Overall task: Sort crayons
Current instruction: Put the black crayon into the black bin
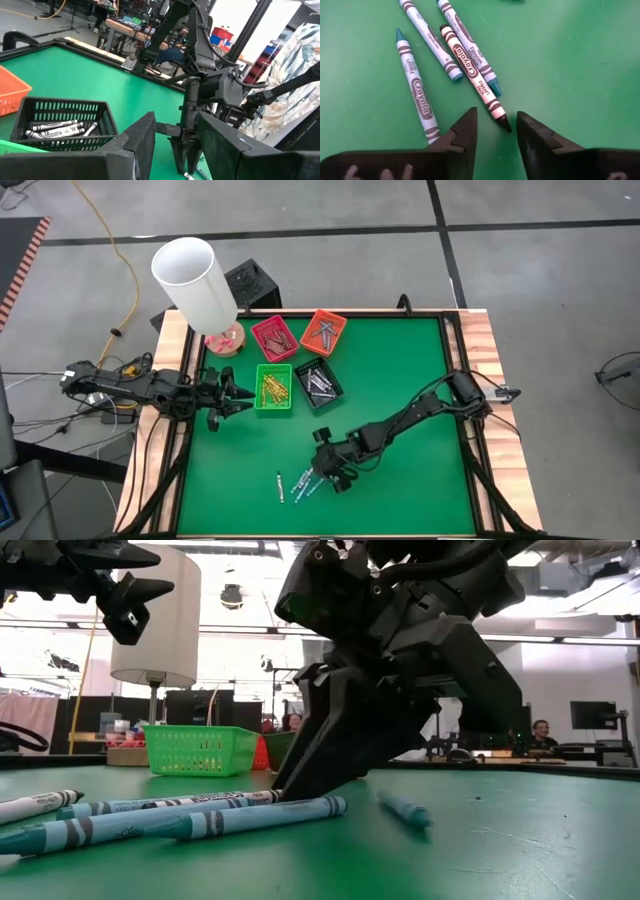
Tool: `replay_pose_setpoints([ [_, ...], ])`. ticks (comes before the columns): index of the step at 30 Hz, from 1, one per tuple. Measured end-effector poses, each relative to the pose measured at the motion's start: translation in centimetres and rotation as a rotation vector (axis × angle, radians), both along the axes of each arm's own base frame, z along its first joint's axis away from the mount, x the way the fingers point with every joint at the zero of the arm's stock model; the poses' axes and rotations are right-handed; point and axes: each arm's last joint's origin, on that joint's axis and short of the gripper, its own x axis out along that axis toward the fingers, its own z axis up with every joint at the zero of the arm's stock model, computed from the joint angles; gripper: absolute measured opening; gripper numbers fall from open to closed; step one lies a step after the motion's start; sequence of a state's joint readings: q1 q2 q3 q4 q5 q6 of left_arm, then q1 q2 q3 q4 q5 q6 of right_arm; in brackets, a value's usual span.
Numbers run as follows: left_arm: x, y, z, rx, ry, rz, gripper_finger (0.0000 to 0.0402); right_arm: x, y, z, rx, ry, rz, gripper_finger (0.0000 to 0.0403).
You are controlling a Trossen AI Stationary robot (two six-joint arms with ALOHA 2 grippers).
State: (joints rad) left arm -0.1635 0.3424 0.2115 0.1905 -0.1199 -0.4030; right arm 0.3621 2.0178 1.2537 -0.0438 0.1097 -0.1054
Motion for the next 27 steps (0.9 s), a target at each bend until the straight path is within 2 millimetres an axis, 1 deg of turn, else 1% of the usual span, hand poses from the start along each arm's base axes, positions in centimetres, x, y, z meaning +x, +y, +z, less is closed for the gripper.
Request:
replay_pose_setpoints([
  [10,0.01,0.00,-0.23,0.004,0.024,0.000,0.0137,0.14,-0.58,-0.06,0.019,0.015,-0.014,0.0074],
  [20,0.01,0.00,-0.21,0.002,0.022,0.000,0.0137,0.26,-0.92,-0.07,0.047,0.021,-0.056,0.0041],
  [27,0.01,0.00,-0.20,0.001,0.020,0.000,0.0137,0.25,-0.91,-0.03,0.060,0.022,-0.075,0.0004],
])
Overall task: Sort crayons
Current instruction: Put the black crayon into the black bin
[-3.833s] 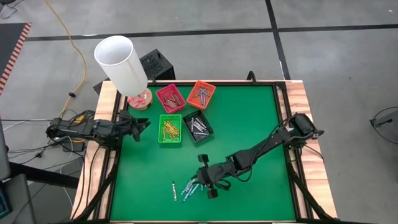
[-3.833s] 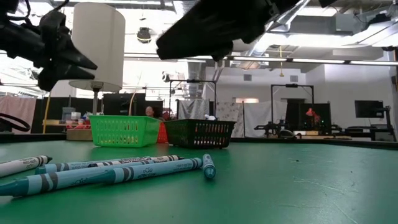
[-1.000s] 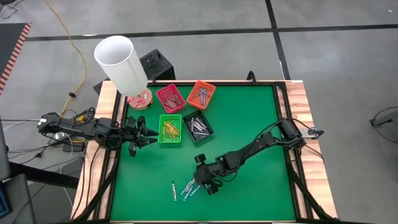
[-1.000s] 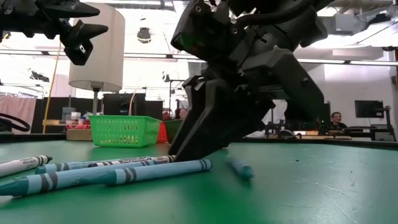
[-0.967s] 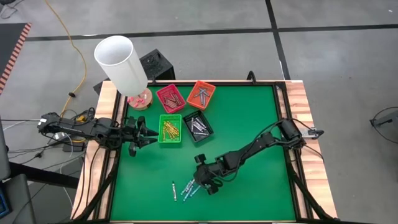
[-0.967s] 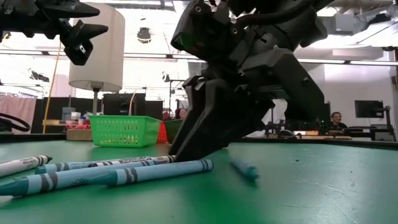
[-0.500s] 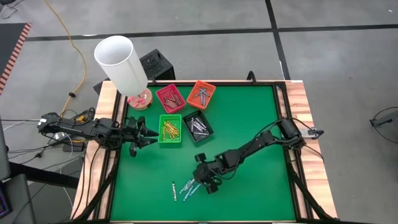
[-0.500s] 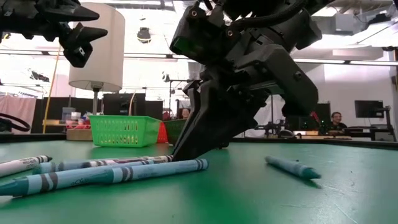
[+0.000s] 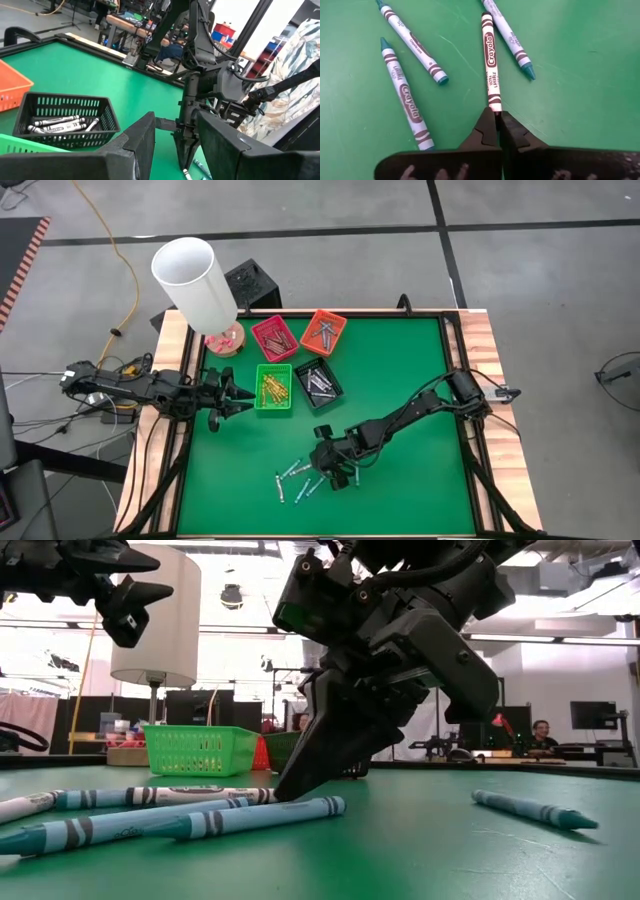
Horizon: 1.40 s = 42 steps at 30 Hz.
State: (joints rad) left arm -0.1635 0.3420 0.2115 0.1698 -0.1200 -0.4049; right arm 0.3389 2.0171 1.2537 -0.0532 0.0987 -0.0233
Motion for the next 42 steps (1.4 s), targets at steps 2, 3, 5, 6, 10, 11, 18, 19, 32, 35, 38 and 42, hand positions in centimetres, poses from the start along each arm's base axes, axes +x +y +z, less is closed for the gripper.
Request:
replay_pose_setpoints([
  [2,0.0,0.0,0.0,0.000,-0.001,0.005,0.0137,0.0,0.0,0.1,0.003,-0.001,-0.010,0.0004],
  [3,0.0,0.0,0.0,0.000,-0.001,0.011,0.0137,0.0,0.0,0.1,0.010,0.000,-0.019,0.0004],
  [5,0.0,0.1,0.0,0.000,-0.001,0.029,0.0137,0.0,-0.1,0.1,0.023,0.001,-0.034,0.0003],
  [6,0.0,0.1,0.0,-0.001,-0.001,0.039,0.0137,0.0,-0.1,0.2,0.028,0.001,-0.040,0.0002],
  [10,0.0,0.2,0.0,-0.002,-0.003,0.057,0.0137,-0.1,-0.1,0.4,0.041,0.001,-0.058,0.0001],
  [11,0.0,0.2,0.0,-0.002,-0.004,0.057,0.0137,-0.2,-0.1,0.5,0.043,0.004,-0.064,0.0001],
  [18,0.0,0.2,0.1,-0.003,-0.006,0.057,0.0137,-0.6,-0.3,2.1,0.050,-0.009,-0.090,0.0000],
  [19,0.0,0.2,0.1,-0.003,-0.007,0.057,0.0137,-0.8,-0.4,2.4,0.043,-0.004,-0.095,0.0000],
  [32,0.0,0.2,0.1,-0.003,-0.007,0.059,0.0137,-2.8,-1.8,7.4,-0.068,-0.093,-0.289,0.0000],
  [35,0.0,0.1,0.1,-0.002,-0.007,0.049,0.0137,-3.2,-2.5,8.0,-0.105,-0.102,-0.389,0.0000],
  [38,0.0,0.1,0.1,-0.002,-0.008,0.049,0.0137,-3.5,-3.1,8.4,-0.128,-0.107,-0.445,0.0000],
  [42,0.0,0.2,0.2,-0.003,-0.016,0.049,0.0137,-3.6,-3.8,9.1,-0.144,-0.147,-0.516,0.0000],
])
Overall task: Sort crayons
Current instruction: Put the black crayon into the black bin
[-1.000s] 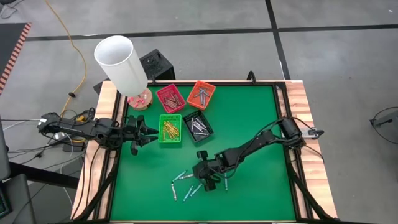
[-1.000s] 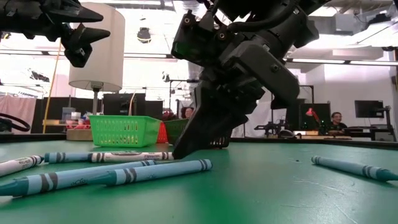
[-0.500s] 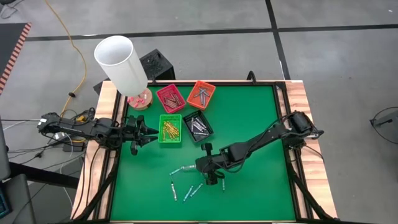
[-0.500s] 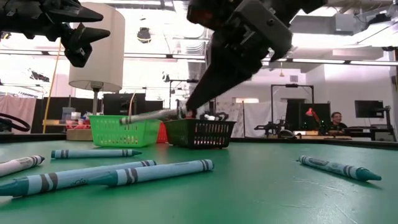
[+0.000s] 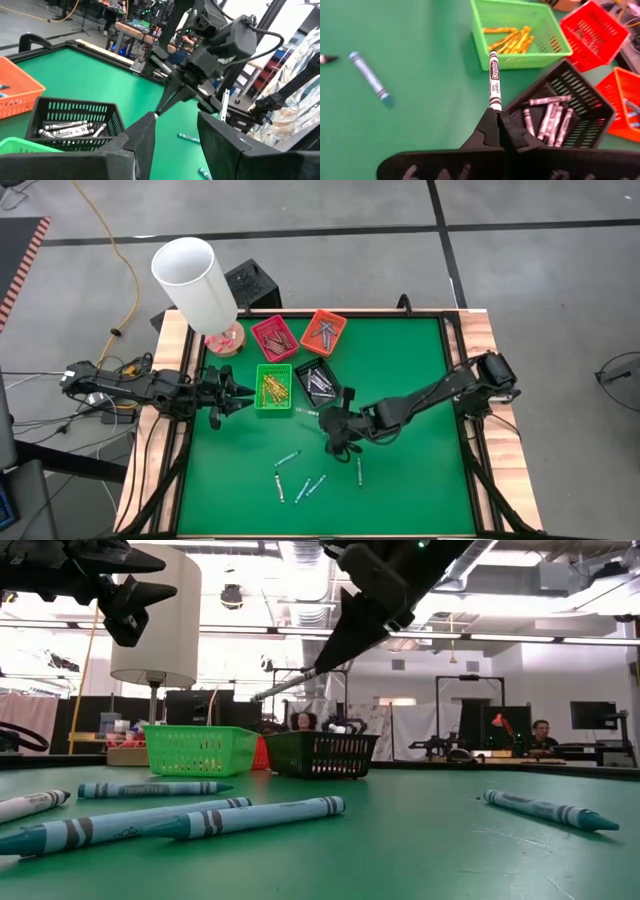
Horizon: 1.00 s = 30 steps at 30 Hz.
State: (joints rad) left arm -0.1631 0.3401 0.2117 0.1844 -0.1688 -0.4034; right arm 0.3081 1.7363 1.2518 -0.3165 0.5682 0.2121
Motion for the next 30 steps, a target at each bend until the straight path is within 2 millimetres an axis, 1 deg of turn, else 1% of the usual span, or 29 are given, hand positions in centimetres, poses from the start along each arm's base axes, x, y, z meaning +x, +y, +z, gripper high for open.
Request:
replay_pose_setpoints([
  [4,0.0,0.0,0.0,0.000,0.000,0.006,0.0137,0.1,-0.8,0.3,-0.022,-0.015,-0.046,0.0000],
  [7,0.0,0.1,0.0,0.003,0.000,0.020,0.0137,0.0,-1.8,0.9,-0.066,-0.042,-0.115,0.0000],
  [12,0.0,0.1,0.0,0.037,0.002,0.031,0.0137,0.2,-4.0,1.7,-0.101,-0.085,-0.219,0.0000],
  [15,0.0,0.1,0.0,0.052,0.003,0.043,0.0137,0.4,-5.6,1.7,-0.067,-0.107,-0.291,0.0000],
  [18,0.0,0.1,0.0,0.061,0.006,0.056,0.0137,1.0,-7.4,0.9,-0.010,-0.106,-0.352,0.0000],
  [21,0.0,0.2,-0.1,0.060,0.008,0.056,0.0137,1.6,-8.6,-0.5,0.046,-0.073,-0.367,0.0000],
  [26,0.0,0.2,-0.2,0.055,0.018,0.055,0.0137,2.1,-8.6,-2.4,0.095,-0.024,-0.377,0.0000],
  [30,0.0,0.2,-0.1,0.059,0.018,0.055,0.0137,2.2,-8.5,-2.9,0.093,-0.004,-0.380,0.0000],
])
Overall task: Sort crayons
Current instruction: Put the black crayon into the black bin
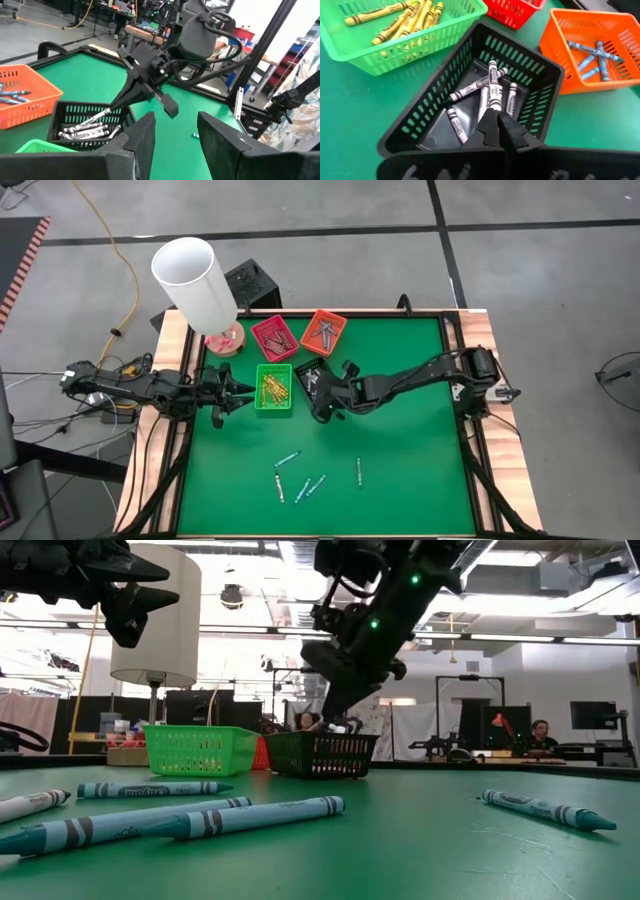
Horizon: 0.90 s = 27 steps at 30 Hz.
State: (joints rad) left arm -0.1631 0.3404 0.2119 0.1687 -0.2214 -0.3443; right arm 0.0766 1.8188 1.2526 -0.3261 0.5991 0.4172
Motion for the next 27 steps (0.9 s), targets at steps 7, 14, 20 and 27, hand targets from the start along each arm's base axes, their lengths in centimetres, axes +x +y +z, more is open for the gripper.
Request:
replay_pose_setpoints([
  [7,0.0,0.0,0.0,-0.001,-0.001,0.000,0.0137,0.2,-0.6,-1.0,0.049,0.023,-0.005,0.0000],
  [14,0.0,0.0,0.0,-0.002,-0.002,-0.005,0.0137,0.6,-1.0,-1.4,0.070,0.014,0.000,0.0000],
  [20,0.0,0.0,0.0,-0.003,-0.003,-0.005,0.0137,0.5,-1.1,-1.4,0.083,0.021,0.010,0.0010],
  [27,0.0,0.0,0.0,-0.004,-0.003,-0.005,0.0137,0.5,-1.0,-1.5,0.107,0.028,0.029,0.0066],
])
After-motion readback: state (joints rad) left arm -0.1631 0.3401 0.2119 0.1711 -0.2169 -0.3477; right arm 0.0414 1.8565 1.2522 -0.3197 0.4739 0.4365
